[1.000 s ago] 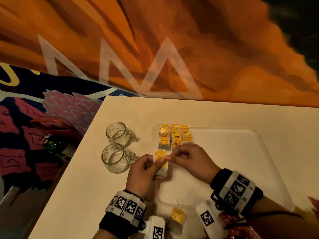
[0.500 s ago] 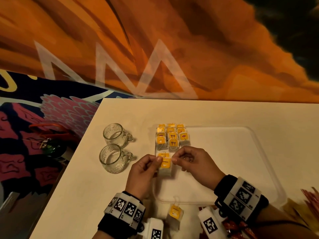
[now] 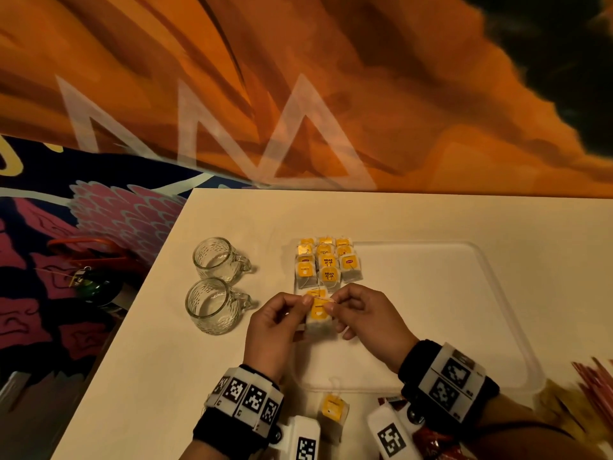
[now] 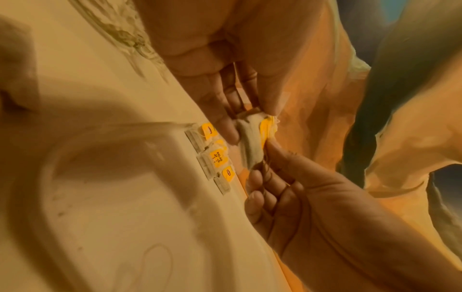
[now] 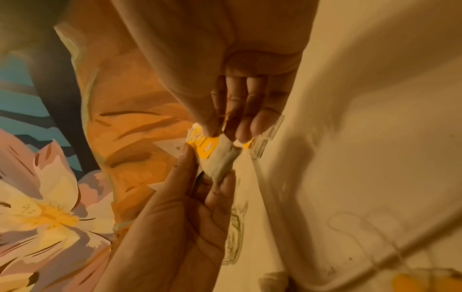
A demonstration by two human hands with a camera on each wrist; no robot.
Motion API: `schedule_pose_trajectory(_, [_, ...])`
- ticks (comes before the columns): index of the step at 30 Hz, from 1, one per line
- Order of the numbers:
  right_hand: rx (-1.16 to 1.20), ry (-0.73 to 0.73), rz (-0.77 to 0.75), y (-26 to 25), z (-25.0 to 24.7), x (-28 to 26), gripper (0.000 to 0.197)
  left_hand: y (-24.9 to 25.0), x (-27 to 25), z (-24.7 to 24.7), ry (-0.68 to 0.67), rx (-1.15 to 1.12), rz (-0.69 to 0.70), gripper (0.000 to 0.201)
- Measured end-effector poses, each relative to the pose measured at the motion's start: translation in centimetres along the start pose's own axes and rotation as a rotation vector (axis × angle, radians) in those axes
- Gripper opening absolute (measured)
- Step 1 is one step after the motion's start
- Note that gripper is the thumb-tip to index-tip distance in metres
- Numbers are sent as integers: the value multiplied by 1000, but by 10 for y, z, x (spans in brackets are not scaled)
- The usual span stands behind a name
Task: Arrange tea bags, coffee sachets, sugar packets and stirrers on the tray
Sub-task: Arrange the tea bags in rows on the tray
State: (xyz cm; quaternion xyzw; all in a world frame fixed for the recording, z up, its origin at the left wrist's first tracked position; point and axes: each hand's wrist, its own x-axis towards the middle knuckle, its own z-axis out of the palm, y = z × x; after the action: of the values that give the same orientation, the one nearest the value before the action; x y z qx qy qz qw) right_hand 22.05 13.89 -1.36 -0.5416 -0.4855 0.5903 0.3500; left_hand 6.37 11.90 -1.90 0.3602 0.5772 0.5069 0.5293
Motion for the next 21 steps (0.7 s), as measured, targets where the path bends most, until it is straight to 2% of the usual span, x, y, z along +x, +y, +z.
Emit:
schedule_pose_trajectory(10, [116, 9, 50, -8, -3, 0, 6, -2, 2, -2, 46, -19, 33, 11])
schedule_pose_trajectory(15, [-54, 18, -56, -12, -25, 3, 7, -3, 6, -12, 88, 21, 69, 12])
schedule_pose_trajectory(19, [-150, 17, -62, -11, -48, 5, 9, -4, 10, -21, 114, 56, 106, 12])
schedule_pose_trajectory(21, [-239, -35, -42, -7, -58, 6, 8, -3, 11, -22, 124, 52, 117, 12])
